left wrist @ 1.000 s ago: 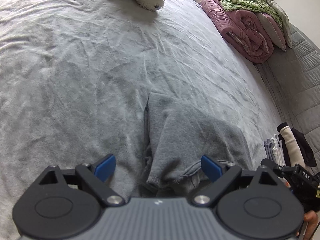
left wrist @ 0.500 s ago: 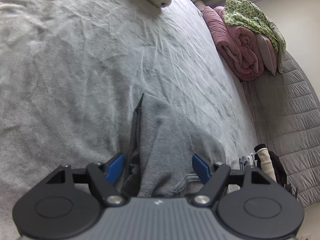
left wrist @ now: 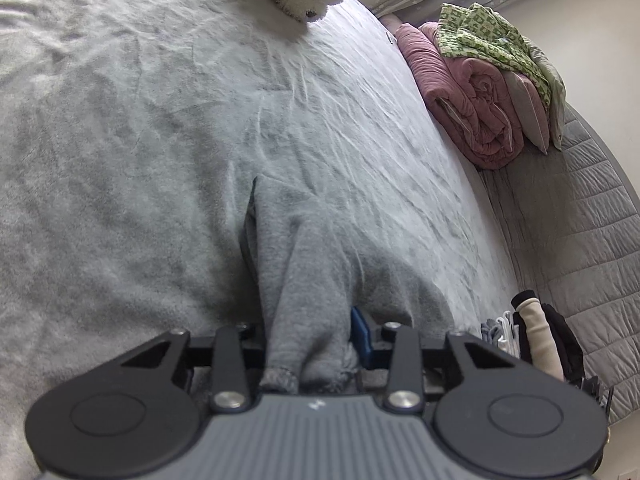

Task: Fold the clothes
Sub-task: 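Pinch the folded grey shirt's edge with both grippers and lift it, then carry the folded shirt with both grippers toward the stack of clothes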

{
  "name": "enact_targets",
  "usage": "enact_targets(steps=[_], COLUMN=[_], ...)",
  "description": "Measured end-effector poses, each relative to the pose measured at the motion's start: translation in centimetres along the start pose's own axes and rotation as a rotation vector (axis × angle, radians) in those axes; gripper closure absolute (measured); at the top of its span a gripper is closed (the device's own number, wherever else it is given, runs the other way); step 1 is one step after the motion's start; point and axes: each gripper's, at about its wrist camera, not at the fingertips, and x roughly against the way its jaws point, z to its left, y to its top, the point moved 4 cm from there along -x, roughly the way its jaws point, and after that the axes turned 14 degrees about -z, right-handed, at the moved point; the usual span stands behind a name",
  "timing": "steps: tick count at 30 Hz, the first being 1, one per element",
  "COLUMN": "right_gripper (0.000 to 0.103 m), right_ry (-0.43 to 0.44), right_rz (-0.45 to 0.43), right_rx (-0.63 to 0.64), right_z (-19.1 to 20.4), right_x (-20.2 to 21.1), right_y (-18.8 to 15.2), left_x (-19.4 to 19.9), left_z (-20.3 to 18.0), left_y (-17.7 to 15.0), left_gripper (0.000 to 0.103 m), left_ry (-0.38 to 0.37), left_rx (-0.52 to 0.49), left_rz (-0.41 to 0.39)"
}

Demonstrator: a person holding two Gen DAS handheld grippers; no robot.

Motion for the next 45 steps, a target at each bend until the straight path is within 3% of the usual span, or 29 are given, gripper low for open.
enact_targets(steps=[10, 17, 24, 32, 38, 45], right_gripper=[0.073, 0.073, 0.073, 0.073, 0.073, 0.073], right_ry=[0.055, 0.077, 0.084, 0.093, 0.071, 0.007], right_rz=[-0.043, -0.084, -0.165, -0.268, -0.334, -0.394], right_rx=[0.024, 0.02, 0.04, 0.108, 0.148, 0.154], right_z=[1.9, 2.2, 2.7, 3.8, 3.3, 0.3], right_x=[0.9, 3.0, 7.6, 13.5, 17.8, 21.3], right_y=[2.0, 5.7, 12.1, 20.4, 26.3, 30.5], left_x=[1.9, 0.7, -0.6, -2.5, -4.9, -8.1], left_z=[-3.9, -9.0, -17.0, -26.8, -33.7, -39.2], left_y=[0.7, 1.0, 1.3, 1.2, -1.0, -4.9], left_gripper=[0.077, 0.077, 0.077, 0.077, 0.077, 0.077], left_ry=[-0.039, -0.074, -0.162, -0.303, -0.373, -0.428], left_rx=[-0.023, -0.075, -0.142, -0.144, -0.185, -0.198], left_rz=[-0.057, -0.051, -0.052, -0.06, -0.029, 0.044])
